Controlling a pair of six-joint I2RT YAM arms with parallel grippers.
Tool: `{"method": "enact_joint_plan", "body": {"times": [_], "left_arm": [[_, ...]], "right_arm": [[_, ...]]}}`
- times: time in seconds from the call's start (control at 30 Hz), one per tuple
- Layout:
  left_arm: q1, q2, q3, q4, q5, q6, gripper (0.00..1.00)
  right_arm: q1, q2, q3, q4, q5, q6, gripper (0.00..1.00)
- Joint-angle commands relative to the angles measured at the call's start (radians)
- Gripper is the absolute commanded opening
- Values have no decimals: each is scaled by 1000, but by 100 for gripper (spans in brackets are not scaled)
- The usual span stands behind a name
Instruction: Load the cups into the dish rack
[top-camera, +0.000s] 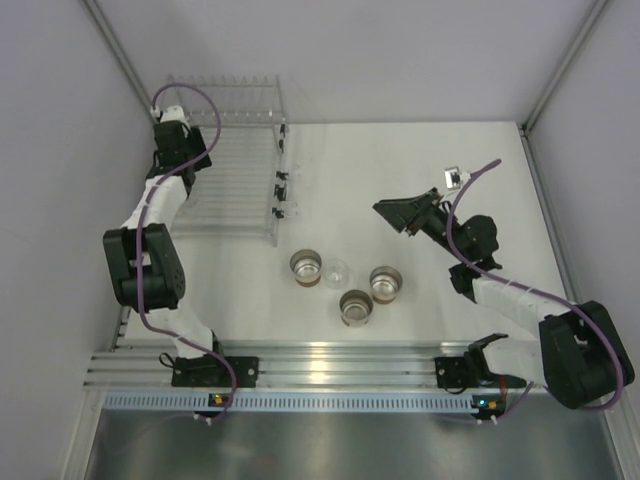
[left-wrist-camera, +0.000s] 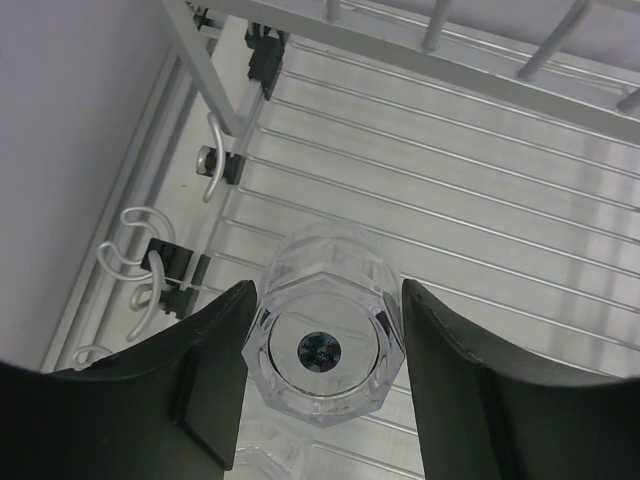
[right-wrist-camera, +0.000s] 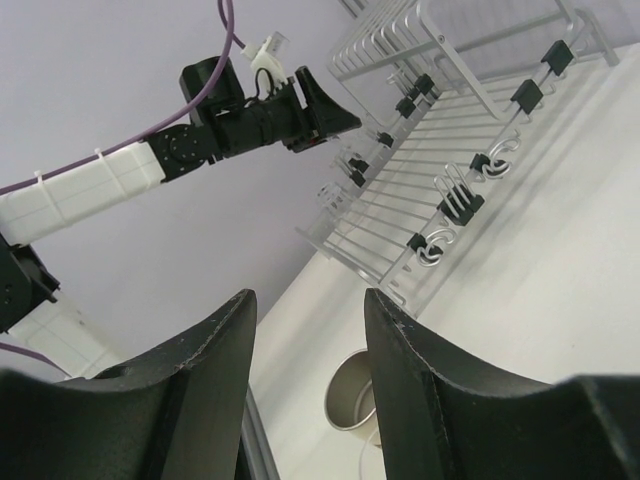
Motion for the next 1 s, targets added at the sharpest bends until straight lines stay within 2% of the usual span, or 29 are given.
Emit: {"method": "enact_joint_plan", "body": {"times": [0.0,0.2,0.97], "left_arm": [[-3,10,48,22,-83,50,0],[-6,51,40,16,-120,85,0],[-11,140,43,-26,-65,90,0]], "right_arm": [[1,19,29,56,-9,-17,48],[-2,33,29,77,-15,-3,48],[0,-10,24,31,-5,-20,48]]}}
